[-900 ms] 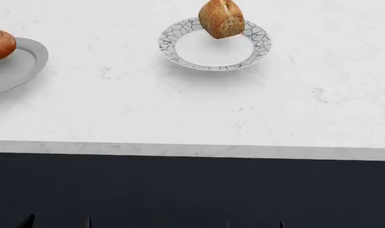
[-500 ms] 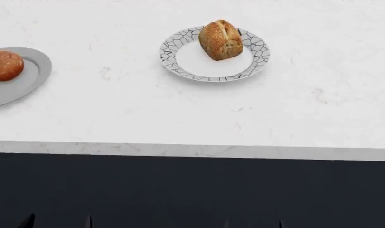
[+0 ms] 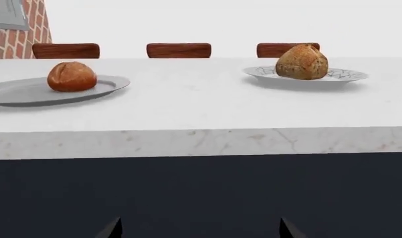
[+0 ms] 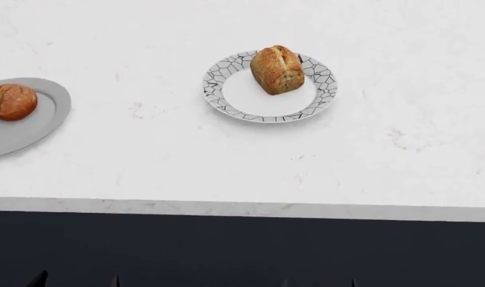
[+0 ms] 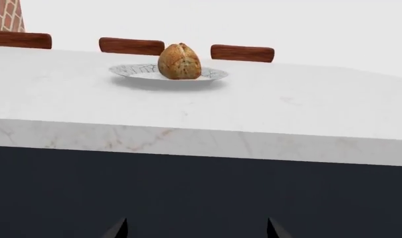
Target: Place all breads on the cutting board.
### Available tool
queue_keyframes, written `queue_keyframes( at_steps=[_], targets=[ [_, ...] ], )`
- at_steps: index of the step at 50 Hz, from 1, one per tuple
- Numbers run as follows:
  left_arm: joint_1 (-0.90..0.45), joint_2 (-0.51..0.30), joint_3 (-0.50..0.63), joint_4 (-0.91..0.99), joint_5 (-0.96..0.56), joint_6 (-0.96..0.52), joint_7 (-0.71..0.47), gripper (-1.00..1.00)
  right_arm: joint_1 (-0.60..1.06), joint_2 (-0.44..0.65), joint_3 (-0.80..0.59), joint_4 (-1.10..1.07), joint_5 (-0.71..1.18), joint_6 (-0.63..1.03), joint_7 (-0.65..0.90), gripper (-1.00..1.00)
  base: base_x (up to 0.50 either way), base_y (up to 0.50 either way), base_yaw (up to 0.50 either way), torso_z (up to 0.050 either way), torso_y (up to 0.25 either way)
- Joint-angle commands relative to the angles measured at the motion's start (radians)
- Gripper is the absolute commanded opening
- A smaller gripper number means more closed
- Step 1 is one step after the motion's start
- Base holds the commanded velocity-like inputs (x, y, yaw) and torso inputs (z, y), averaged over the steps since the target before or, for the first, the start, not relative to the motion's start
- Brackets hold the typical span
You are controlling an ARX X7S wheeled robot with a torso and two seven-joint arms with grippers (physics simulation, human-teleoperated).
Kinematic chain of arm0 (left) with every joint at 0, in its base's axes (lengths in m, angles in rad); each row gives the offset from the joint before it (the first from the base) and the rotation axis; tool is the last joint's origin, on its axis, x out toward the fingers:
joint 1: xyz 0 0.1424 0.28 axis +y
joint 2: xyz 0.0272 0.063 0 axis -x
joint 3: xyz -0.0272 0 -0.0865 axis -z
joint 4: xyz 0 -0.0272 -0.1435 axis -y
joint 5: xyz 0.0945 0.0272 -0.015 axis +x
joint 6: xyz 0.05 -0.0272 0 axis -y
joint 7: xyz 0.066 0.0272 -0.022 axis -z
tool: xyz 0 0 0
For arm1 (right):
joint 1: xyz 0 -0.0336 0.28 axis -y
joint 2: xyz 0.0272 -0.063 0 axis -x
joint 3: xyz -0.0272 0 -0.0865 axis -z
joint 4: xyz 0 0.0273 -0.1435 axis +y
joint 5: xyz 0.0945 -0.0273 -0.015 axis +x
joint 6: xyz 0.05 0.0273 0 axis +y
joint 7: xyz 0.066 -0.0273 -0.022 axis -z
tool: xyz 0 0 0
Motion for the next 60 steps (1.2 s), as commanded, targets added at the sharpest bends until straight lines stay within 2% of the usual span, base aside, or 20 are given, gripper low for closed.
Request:
queue_keyframes(
  at_steps=[1,19,21,23,24,25,27,30,33,34,37,39,42,43,47,50,56,60],
  targets=[
    [0.002,-0.012,0.019,-0.002,-0.005,0.01,0.001,1.0,-0.001,0.008,-0.013,0.004,0.001,-0.012,0.013,1.0,0.0,0.0,0.0,0.05,0.0],
    [0.004,-0.017,0.018,0.013,-0.02,0.018,-0.026,1.0,-0.006,0.023,-0.024,-0.03,0.018,-0.018,0.019,1.0,0.0,0.0,0.0,0.047,0.0],
    [0.014,-0.028,0.009,0.105,-0.035,-0.068,-0.045,1.0,-0.014,0.039,-0.026,-0.142,0.025,0.085,0.025,1.0,0.0,0.0,0.0,0.0,0.0],
    [0.001,-0.046,-0.019,0.264,-0.059,-0.253,-0.099,1.0,-0.013,0.066,0.002,-0.309,0.06,0.229,0.036,1.0,0.0,0.0,0.0,0.0,0.0],
    [-0.006,-0.052,-0.028,0.301,-0.086,-0.293,-0.095,1.0,-0.008,0.073,0.004,-0.346,0.058,0.262,0.042,1.0,0.0,0.0,0.0,0.0,0.0],
    [-0.024,-0.065,-0.048,0.403,-0.114,-0.417,-0.128,1.0,0.005,0.089,0.015,-0.436,0.076,0.349,0.045,1.0,0.0,0.0,0.0,0.0,0.0],
    [-0.079,-0.085,-0.093,0.562,-0.202,-0.633,-0.168,1.0,0.054,0.117,0.04,-0.593,0.116,0.533,0.057,1.0,0.0,0.0,0.0,0.0,0.0],
    [-0.172,-0.107,-0.17,0.734,-0.333,-0.88,-0.211,1.0,0.158,0.158,0.073,-0.781,0.171,0.778,0.069,1.0,0.0,0.0,0.0,0.0,0.0],
    [-0.305,-0.121,-0.249,0.856,-0.461,-1.12,-0.269,1.0,0.292,0.181,0.11,-0.91,0.23,1.011,0.081,1.0,0.0,0.0,0.0,0.0,0.0],
    [-0.365,-0.125,-0.274,0.896,-0.511,-1.222,-0.292,1.0,0.311,0.182,0.116,-0.926,0.239,1.041,0.083,1.0,0.0,0.0,0.0,0.0,0.0],
    [-0.616,-0.062,-0.491,0.997,-0.789,-1.608,-0.386,1.0,0.469,0.199,0.175,-1.033,0.317,1.27,0.072,1.0,0.0,0.0,0.0,0.0,0.0],
    [-0.729,-0.158,-0.509,0.879,-1.089,-1.609,-0.686,1.0,0.593,0.232,0.253,-1.056,0.452,1.394,0.105,1.0,0.0,0.0,0.0,0.0,0.0],
    [-0.89,-0.286,-0.402,0.735,-1.539,-1.526,-1.118,1.0,0.796,0.28,0.411,-1.055,0.786,1.589,0.248,1.0,0.0,0.0,0.0,0.0,0.0],
    [-0.934,-0.317,-0.366,0.707,-1.688,-1.5,-1.17,1.0,0.837,0.302,0.436,-1.033,0.874,1.608,0.302,1.0,0.0,0.0,0.0,0.0,0.0],
    [-1.046,-0.395,-0.265,0.65,-1.835,-1.42,-1.284,1.0,0.992,0.411,0.413,-0.89,1.309,1.605,0.648,1.0,0.0,0.0,0.0,0.0,0.0],
    [-1.099,-0.396,-0.219,0.624,-1.877,-1.384,-1.308,1.0,1.078,0.452,0.359,-0.795,1.497,1.586,0.828,1.0,0.0,0.0,0.0,0.0,0.0],
    [-1.224,-0.453,-0.207,0.579,-1.932,-1.328,-1.34,1.0,1.231,0.532,0.284,-0.727,1.636,1.545,0.99,1.0,0.0,0.0,0.0,0.0,0.0],
    [-1.241,-0.469,-0.219,0.565,-1.926,-1.315,-1.332,1.0,1.283,0.542,0.247,-0.713,1.667,1.532,1.003,1.0,0.04,0.0,0.0,0.0,0.0]
  ],
)
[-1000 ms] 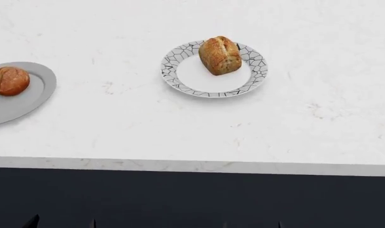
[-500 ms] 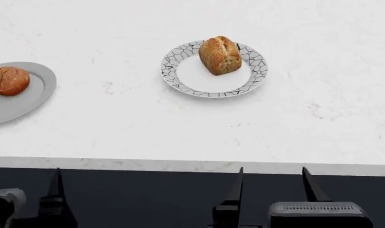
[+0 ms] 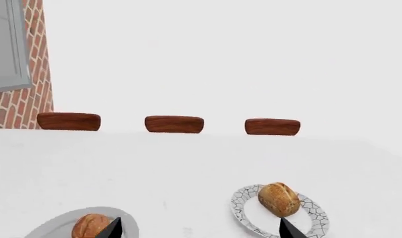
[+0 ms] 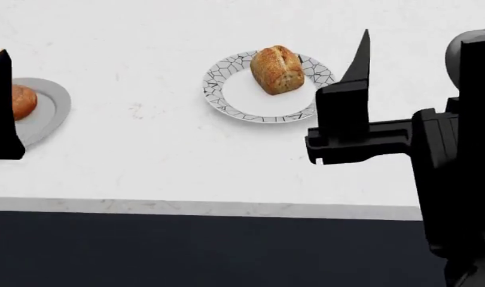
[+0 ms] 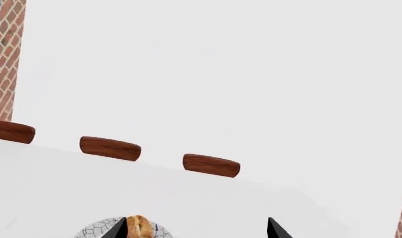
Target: Place all breads on the cutting board.
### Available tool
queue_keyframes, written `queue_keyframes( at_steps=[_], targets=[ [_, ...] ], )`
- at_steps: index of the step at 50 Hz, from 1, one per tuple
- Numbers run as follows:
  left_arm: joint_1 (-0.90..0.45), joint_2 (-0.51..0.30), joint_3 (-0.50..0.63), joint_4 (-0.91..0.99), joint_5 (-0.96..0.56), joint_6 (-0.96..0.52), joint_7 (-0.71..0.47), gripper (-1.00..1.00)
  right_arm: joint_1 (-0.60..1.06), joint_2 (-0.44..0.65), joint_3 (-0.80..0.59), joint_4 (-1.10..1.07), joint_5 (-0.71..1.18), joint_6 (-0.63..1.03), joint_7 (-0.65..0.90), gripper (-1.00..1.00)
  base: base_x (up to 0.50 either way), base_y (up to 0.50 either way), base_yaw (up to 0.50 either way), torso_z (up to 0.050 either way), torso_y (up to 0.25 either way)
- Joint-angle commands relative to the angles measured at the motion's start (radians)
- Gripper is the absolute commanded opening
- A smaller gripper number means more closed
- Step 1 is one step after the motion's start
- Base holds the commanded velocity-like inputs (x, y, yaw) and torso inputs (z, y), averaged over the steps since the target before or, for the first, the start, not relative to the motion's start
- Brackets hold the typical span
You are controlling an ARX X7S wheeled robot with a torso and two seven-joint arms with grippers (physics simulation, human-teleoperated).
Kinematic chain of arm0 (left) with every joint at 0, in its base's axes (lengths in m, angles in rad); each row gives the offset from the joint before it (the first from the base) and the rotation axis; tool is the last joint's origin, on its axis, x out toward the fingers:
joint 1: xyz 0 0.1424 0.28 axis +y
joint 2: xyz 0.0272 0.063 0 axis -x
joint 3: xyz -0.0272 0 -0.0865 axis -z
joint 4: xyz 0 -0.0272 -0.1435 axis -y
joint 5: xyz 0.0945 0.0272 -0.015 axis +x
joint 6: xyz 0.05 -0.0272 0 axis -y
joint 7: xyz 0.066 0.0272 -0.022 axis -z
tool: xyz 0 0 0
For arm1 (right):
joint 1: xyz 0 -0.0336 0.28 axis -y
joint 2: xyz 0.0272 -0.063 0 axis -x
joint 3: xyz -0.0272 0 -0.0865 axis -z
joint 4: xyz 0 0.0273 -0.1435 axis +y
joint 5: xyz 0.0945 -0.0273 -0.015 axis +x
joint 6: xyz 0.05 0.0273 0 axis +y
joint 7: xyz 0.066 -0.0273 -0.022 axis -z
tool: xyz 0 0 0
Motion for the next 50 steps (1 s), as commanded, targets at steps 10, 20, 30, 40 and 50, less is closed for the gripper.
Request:
queue_keyframes(
  at_steps=[10,20,30,40,50],
  targets=[
    [-0.248,-0.118,0.039,-0.071,-0.233,0.014,-0.17,1.0,0.314,0.127,-0.09,0.075,0.312,0.071,0.245,1.0,0.48,-0.01,0.0,0.0,0.0],
    [-0.297,-0.142,0.082,-0.067,-0.277,0.068,-0.215,1.0,0.315,0.137,-0.096,0.077,0.309,0.035,0.223,1.0,0.4,-0.23,0.0,0.0,0.0],
    [-0.298,-0.157,0.042,-0.045,-0.277,0.099,-0.177,1.0,0.343,0.152,-0.116,0.075,0.322,0.016,0.23,1.0,0.04,-0.04,0.0,0.026,0.0],
    [-0.307,-0.16,0.054,-0.037,-0.273,0.102,-0.149,1.0,0.353,0.165,-0.134,0.079,0.322,0.004,0.234,1.0,0.0,0.0,0.0,0.05,0.0],
    [-0.303,-0.16,0.078,-0.047,-0.273,0.117,-0.144,1.0,0.341,0.174,-0.133,0.086,0.325,-0.022,0.234,1.0,0.0,-0.16,0.0,0.037,0.0]
  ],
)
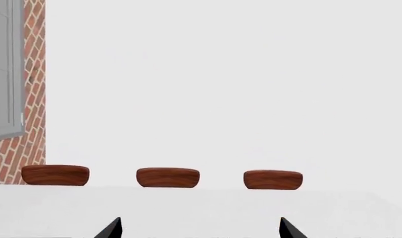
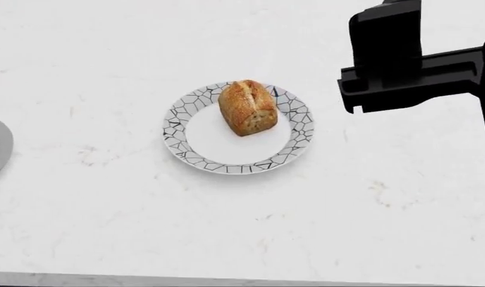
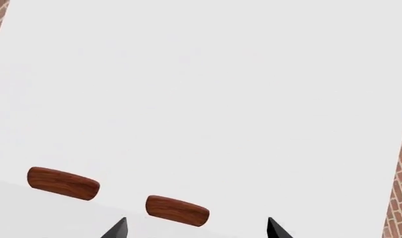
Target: Place all breads on the cutting board.
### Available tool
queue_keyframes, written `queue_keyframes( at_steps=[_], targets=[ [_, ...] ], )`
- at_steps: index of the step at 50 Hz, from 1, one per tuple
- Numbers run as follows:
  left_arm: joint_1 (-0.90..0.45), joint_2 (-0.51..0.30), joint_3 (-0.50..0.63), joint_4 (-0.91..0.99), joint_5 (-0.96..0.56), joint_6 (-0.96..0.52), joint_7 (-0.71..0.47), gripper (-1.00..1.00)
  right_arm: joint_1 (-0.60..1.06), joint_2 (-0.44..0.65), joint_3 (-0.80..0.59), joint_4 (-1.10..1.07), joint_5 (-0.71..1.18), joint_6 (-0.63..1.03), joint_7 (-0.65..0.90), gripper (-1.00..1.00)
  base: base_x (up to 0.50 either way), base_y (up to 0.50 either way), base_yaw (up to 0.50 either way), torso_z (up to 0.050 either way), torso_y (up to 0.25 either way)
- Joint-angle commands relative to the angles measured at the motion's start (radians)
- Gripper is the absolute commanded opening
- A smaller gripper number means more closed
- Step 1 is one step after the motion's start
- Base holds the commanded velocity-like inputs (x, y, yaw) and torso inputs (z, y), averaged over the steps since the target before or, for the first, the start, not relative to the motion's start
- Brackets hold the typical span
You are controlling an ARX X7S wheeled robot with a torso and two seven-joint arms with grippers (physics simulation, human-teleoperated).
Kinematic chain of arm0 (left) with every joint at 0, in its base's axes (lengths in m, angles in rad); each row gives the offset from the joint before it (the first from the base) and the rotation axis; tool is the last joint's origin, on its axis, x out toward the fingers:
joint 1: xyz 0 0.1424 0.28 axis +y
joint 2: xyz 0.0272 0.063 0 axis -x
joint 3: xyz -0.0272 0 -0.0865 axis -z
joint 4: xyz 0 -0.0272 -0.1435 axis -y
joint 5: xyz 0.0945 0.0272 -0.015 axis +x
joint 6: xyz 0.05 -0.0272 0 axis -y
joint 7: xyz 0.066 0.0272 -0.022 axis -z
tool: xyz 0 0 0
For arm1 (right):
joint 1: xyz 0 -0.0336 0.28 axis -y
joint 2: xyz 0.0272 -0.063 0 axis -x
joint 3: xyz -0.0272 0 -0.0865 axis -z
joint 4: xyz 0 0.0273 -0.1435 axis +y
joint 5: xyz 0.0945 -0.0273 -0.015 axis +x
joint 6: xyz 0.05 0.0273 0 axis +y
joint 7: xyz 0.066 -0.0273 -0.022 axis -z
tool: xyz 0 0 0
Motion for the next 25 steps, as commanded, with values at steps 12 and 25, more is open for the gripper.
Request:
queue_keyframes(
  at_steps=[12,25],
  targets=[
    [0.0,-0.016,0.059,-0.03,0.019,0.019,-0.002,1.0,-0.002,0.015,-0.028,-0.007,-0.039,-0.019,-0.03,1.0,0.09,-0.35,0.0,0.0,0.0],
    [-0.032,-0.04,0.101,-0.043,-0.012,0.047,-0.03,1.0,0.003,0.03,-0.04,-0.008,-0.03,-0.035,-0.025,1.0,0.32,-0.07,0.0,0.0,0.0]
  ],
)
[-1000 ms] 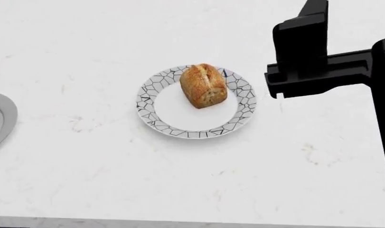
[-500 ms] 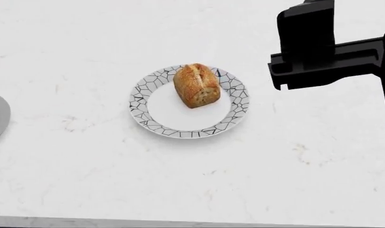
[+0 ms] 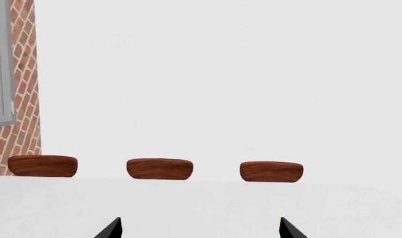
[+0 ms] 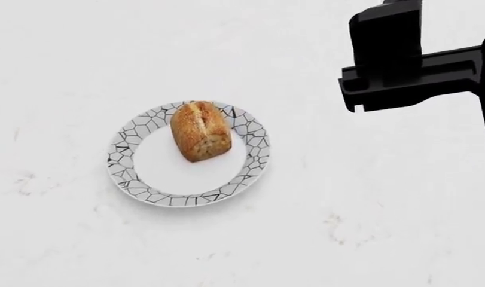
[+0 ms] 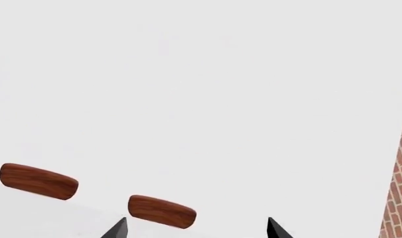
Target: Place all breads on the cutting board.
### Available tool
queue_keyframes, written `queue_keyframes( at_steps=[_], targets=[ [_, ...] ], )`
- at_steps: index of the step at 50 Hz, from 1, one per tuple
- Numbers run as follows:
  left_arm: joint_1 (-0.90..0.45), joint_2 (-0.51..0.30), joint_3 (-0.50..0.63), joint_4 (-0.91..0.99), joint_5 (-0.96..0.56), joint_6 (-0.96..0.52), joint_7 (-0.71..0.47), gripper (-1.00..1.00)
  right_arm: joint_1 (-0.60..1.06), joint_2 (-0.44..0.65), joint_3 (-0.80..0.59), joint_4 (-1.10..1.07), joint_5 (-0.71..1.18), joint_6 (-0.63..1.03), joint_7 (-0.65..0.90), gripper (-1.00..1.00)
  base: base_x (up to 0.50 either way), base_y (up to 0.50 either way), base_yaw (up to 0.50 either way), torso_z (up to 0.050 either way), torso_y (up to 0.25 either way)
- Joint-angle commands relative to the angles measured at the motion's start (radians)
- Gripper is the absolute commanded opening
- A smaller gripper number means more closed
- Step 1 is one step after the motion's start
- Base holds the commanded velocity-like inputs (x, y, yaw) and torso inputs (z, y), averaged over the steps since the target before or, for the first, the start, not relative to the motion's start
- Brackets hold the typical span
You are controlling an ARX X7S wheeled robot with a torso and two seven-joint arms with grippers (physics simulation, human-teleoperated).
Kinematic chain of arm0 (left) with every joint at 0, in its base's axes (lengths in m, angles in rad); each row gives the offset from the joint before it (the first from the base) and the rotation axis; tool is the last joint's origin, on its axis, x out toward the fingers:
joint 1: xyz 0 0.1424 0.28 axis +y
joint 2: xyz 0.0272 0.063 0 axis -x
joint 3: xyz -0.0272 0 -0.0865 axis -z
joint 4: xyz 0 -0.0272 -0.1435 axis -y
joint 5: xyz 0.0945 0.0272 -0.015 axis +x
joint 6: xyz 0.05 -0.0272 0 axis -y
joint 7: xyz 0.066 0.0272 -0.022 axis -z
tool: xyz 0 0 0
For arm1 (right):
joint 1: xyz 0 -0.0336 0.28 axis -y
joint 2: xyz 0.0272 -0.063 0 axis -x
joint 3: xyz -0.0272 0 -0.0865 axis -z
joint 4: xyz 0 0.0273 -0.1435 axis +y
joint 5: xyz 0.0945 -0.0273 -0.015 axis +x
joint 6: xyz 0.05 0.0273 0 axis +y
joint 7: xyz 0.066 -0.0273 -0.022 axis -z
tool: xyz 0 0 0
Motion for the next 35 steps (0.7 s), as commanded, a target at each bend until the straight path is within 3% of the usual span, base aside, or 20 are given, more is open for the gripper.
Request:
queue_keyframes(
  at_steps=[1,15,35],
  targets=[
    [-0.022,-0.019,0.036,-0.009,-0.019,0.022,-0.023,1.0,0.002,0.012,-0.011,-0.004,0.004,-0.014,0.002,1.0,0.34,-0.24,0.0,0.0,0.0],
    [-0.045,-0.032,0.048,-0.004,-0.009,0.048,-0.018,1.0,-0.004,0.02,-0.017,-0.001,0.007,-0.036,0.001,1.0,0.34,-0.36,0.0,0.0,0.0],
    [-0.191,0.003,0.234,-0.084,-0.077,0.066,-0.079,1.0,-0.046,0.029,-0.019,-0.018,-0.039,-0.058,-0.036,1.0,0.33,-0.34,0.0,0.0,0.001]
  ],
)
